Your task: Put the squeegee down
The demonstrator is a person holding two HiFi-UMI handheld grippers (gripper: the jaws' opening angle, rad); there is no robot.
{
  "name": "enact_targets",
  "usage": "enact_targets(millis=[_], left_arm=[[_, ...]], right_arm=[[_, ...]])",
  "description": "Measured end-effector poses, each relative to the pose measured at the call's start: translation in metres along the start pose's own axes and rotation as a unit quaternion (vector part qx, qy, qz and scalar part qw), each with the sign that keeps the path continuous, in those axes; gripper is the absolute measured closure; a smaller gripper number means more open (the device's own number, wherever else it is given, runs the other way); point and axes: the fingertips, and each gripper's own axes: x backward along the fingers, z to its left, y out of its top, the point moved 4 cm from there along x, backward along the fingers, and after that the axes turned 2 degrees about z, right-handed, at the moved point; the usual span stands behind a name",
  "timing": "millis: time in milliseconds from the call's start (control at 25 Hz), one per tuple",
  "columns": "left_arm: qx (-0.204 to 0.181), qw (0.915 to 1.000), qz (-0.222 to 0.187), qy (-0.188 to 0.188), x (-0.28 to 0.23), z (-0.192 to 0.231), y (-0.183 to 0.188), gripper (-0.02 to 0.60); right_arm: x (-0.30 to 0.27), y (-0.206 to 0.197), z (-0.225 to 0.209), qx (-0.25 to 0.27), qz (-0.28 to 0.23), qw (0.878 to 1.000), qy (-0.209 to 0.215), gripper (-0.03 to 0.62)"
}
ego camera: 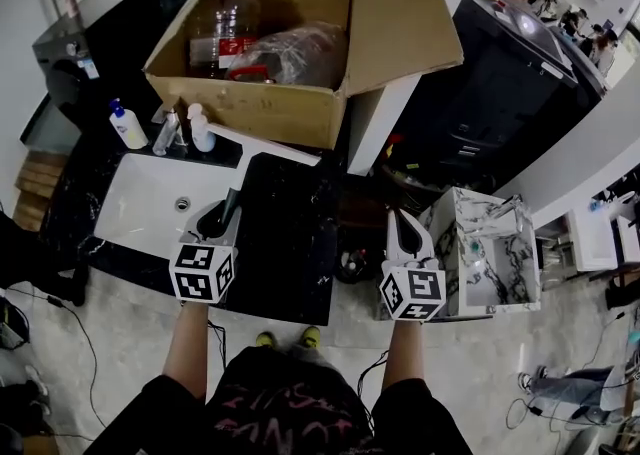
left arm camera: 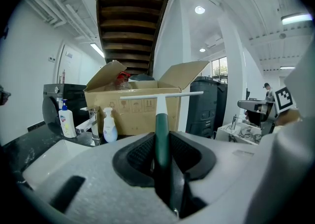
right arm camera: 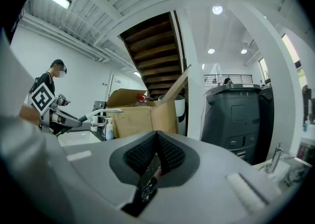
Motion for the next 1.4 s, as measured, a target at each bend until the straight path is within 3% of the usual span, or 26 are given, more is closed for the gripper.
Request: enact_targets(millis=[520, 1400], left_arm=[[-0.006, 0.9991, 0.037, 0.02, -0.041, -0.015, -0.004, 0.48], [0.027, 0.9888, 0.143, 0.034, -0.075, -0.028, -0.073, 0.479]], right_arm=[[-0.027, -0.003, -0.018, -0.001, 0.001, 1.0, 0.03, 0.583], [-0.028, -0.011, -0.034, -0.005, 0.011, 1.0, 0.027, 0.583]])
